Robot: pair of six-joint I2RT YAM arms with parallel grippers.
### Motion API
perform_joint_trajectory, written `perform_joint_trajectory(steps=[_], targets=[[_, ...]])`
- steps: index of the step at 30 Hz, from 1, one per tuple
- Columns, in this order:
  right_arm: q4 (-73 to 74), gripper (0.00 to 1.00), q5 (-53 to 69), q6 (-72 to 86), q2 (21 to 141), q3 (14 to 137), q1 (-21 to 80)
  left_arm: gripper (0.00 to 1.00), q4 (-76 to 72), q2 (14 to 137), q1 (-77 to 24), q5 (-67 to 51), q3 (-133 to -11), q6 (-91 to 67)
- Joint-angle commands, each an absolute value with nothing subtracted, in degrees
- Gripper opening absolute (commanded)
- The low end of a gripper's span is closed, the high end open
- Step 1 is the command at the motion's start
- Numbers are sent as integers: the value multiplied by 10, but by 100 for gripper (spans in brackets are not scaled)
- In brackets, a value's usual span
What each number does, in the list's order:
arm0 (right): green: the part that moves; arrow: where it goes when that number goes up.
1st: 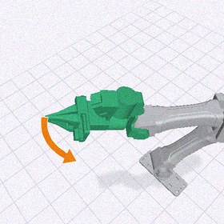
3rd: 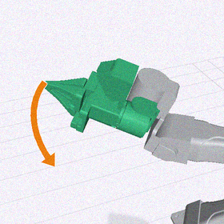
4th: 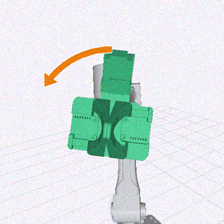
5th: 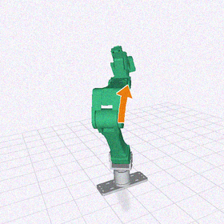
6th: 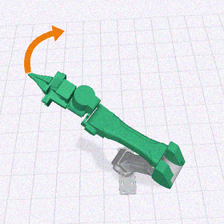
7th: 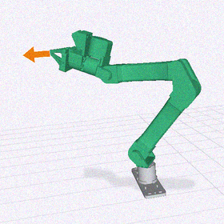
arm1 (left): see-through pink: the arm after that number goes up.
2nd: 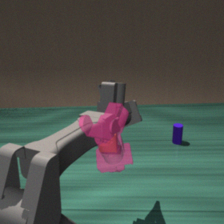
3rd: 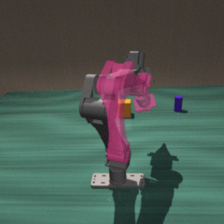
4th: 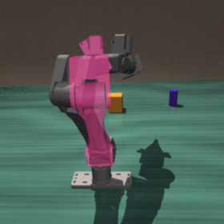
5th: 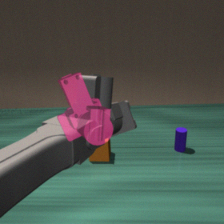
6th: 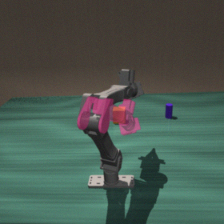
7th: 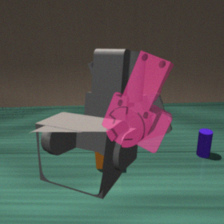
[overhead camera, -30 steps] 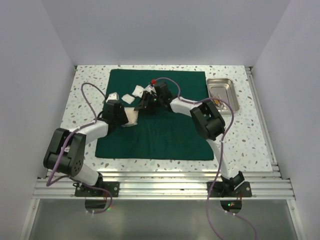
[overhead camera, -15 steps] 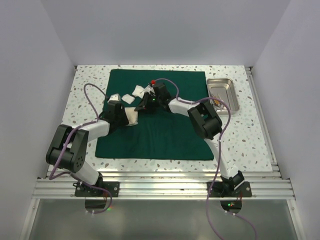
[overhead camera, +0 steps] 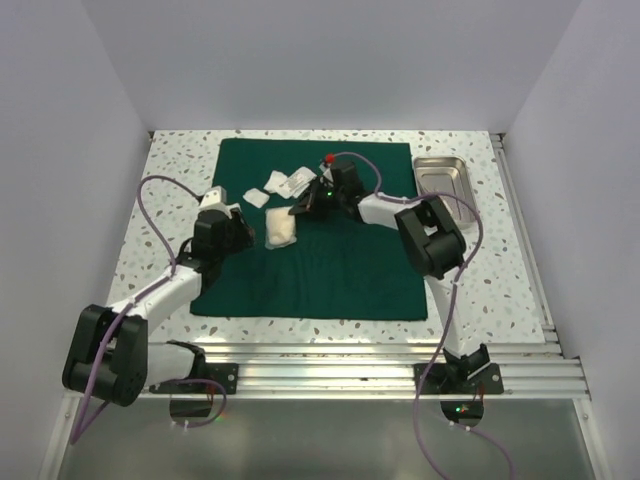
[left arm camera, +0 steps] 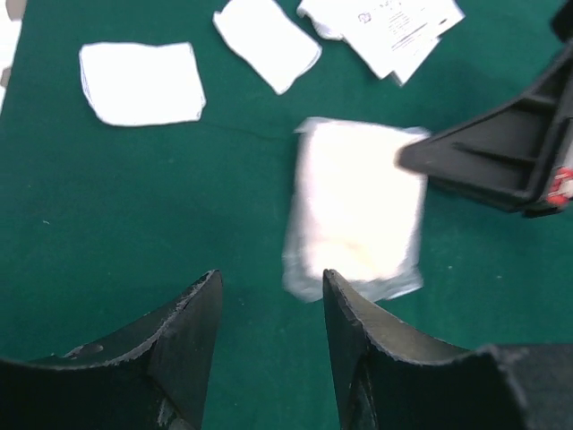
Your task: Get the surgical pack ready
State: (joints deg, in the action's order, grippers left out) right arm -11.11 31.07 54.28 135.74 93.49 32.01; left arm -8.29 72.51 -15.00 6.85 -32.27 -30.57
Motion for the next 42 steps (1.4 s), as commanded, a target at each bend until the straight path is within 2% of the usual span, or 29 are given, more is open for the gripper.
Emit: perform_joint_trajectory(steps=[1, 6, 12, 15, 19, 24, 34, 42], targets=[[-113, 0, 316, 511, 1243, 906, 253, 53, -130, 697, -147, 71, -304, -291], [-51, 0, 316, 465, 1159, 846, 160, 54, -127, 699, -151, 60, -307, -289], [50, 0, 317, 413, 1108, 833, 24, 55, -128, 700, -157, 53, -308, -290], [46, 0, 306, 422, 1086, 809, -48, 55, -128, 701, -160, 50, -309, -291], [52, 0, 276, 421, 1074, 796, -93, 55, -127, 701, -163, 51, -309, -290], [64, 0, 239, 432, 1077, 795, -127, 55, -127, 700, -165, 53, -309, -290], [-106, 0, 156, 579, 1076, 721, -154, 56, -132, 700, -169, 53, -307, -288], [-127, 0, 71, 623, 1095, 742, -154, 56, -135, 705, -174, 60, -305, -286]])
